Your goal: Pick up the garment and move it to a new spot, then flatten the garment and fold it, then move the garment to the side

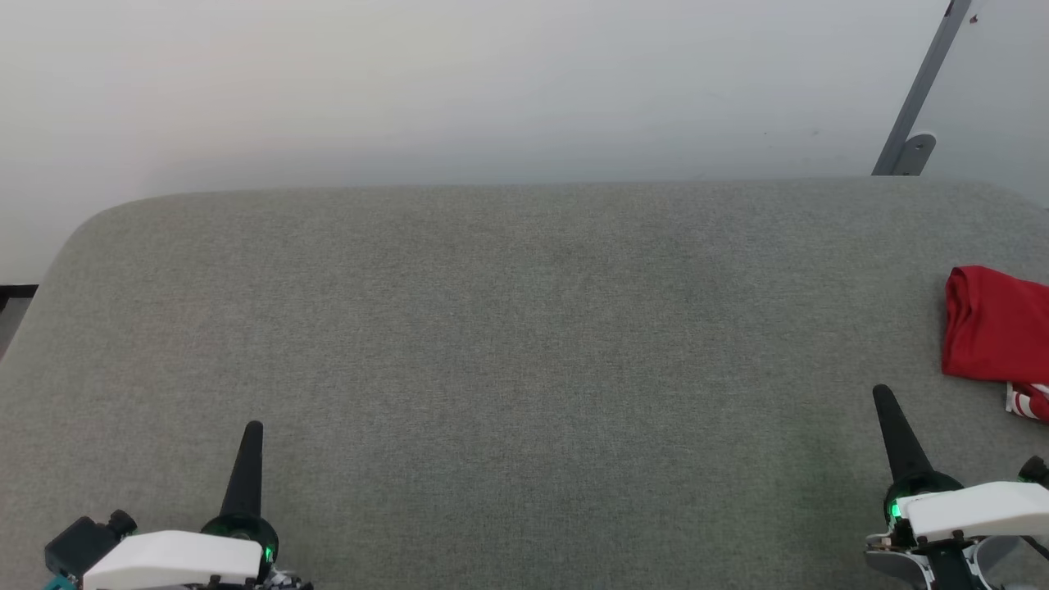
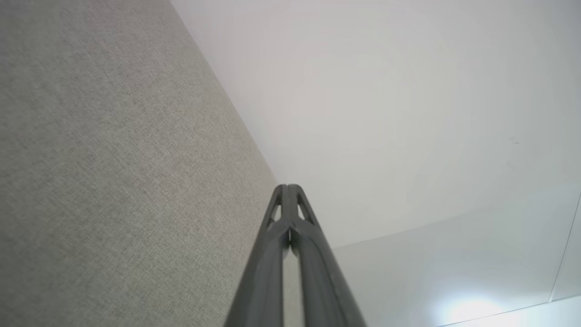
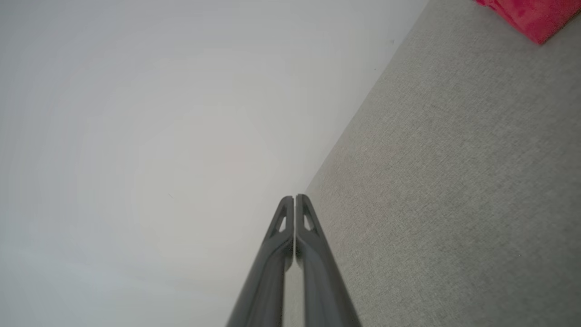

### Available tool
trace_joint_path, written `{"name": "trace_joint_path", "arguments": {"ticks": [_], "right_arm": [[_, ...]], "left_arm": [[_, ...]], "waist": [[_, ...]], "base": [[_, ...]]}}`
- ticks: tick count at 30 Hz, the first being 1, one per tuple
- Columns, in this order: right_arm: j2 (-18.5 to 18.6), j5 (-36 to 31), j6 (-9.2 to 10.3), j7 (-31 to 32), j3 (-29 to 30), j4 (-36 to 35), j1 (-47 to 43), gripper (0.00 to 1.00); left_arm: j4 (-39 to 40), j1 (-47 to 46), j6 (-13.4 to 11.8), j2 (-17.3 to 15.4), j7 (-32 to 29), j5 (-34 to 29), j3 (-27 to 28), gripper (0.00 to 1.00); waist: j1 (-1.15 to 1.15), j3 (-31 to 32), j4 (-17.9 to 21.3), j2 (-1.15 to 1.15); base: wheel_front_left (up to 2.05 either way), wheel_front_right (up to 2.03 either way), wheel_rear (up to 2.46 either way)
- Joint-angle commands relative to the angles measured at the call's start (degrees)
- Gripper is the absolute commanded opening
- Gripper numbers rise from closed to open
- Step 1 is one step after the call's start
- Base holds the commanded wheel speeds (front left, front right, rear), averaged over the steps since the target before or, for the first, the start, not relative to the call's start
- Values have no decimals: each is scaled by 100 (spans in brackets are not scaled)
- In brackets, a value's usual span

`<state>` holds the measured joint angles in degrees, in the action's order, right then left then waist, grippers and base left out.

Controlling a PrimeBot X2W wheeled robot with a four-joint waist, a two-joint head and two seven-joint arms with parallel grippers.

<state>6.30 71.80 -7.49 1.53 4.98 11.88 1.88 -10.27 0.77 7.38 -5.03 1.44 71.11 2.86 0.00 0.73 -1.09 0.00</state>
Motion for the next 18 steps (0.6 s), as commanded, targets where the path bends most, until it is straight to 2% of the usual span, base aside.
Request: {"name": "trace_joint_path", "arguments": {"ticks": [1, 18], "right_arm": [[-5, 125, -1, 39, 19, -5, 127, 0], [-136, 821, 0, 210, 71, 68, 251, 0]], "left_arm": [[21, -150, 12, -3, -35, 134, 27, 0], [-121, -363, 14, 25, -257, 912, 84, 0]], "waist": [[0, -2, 3, 0], [0, -29, 36, 0]], "base": [[0, 0, 0], [0, 0, 0]]}}
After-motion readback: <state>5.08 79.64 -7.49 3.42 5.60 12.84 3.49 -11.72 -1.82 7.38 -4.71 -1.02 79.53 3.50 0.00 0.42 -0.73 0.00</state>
